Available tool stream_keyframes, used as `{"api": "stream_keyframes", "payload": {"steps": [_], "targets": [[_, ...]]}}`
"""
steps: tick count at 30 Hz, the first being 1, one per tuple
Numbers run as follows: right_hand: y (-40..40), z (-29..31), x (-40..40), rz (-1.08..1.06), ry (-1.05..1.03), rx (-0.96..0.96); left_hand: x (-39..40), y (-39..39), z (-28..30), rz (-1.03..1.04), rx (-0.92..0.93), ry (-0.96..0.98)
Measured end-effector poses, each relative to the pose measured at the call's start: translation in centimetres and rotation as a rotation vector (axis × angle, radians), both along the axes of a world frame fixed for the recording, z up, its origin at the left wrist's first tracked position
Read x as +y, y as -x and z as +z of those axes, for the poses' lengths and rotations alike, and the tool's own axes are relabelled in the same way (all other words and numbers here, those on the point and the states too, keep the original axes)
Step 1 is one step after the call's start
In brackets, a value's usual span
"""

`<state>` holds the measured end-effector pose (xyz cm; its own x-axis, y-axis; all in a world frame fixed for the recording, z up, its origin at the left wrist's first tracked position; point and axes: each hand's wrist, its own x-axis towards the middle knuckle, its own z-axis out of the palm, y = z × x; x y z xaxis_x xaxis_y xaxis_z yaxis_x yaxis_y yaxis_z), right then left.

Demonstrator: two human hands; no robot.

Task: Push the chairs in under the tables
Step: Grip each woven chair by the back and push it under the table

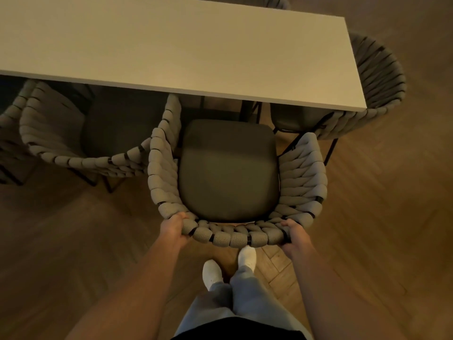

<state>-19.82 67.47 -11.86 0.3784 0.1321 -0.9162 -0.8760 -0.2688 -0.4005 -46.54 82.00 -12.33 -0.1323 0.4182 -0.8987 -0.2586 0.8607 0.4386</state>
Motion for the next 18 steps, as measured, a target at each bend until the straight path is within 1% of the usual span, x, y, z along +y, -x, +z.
{"api": "stream_keyframes", "payload": {"steps": [18], "targets": [[-8.2, -2.5, 7.8, -0.019, 0.027, 0.008, 8.1, -8.2, -3.7, -0.007, 0.048, -0.007]]}}
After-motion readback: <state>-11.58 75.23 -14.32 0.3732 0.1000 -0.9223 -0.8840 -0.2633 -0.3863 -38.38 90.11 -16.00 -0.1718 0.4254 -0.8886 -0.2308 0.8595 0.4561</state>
